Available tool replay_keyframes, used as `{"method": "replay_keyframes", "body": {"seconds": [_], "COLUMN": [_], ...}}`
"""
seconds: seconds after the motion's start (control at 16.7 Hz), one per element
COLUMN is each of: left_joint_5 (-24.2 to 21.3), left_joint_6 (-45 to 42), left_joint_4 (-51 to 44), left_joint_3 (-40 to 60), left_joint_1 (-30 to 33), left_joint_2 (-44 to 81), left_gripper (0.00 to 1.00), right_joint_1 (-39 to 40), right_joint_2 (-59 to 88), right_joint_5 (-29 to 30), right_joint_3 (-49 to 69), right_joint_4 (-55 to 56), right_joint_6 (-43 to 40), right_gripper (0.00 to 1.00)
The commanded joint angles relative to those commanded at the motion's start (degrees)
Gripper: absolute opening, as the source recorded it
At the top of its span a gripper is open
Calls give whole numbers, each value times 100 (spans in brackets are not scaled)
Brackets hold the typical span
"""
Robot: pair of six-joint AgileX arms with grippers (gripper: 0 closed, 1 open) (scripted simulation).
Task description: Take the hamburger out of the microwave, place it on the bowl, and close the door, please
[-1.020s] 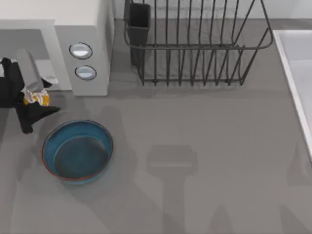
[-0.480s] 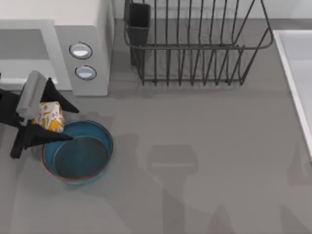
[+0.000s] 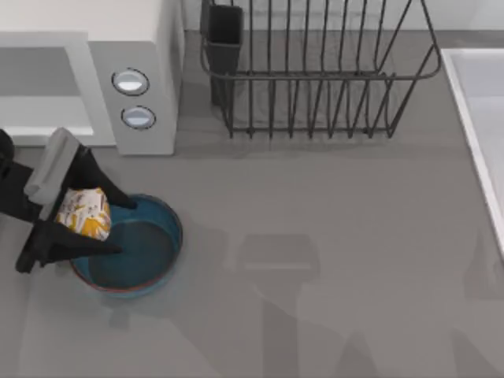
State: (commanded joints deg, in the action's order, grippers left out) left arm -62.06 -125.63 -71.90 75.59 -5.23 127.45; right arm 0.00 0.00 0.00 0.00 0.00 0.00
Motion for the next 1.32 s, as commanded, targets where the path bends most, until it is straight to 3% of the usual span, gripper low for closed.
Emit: {"method": "replay_keyframes", "body": {"seconds": [0.3, 0.66, 0.96, 1.32], "left_joint_5": [-36, -262, -284, -284], "left_joint_6": [193, 1028, 1120, 1120], "left_joint_4": [276, 1527, 1636, 1636], "left_joint_3": [-87, -590, -651, -651], "left_joint_1": [63, 533, 588, 588], "left_joint_2": [-31, -31, -17, -17], "left_gripper": [0, 0, 0, 45], "right_joint_1": [0, 0, 0, 0], "right_joint_2": [0, 0, 0, 0], "right_joint_5": [0, 0, 0, 0], "right_joint_3": [0, 0, 0, 0], "right_joint_4": [0, 0, 0, 0], "right_joint_6": [0, 0, 0, 0], "right_gripper": [100, 100, 100, 100]}}
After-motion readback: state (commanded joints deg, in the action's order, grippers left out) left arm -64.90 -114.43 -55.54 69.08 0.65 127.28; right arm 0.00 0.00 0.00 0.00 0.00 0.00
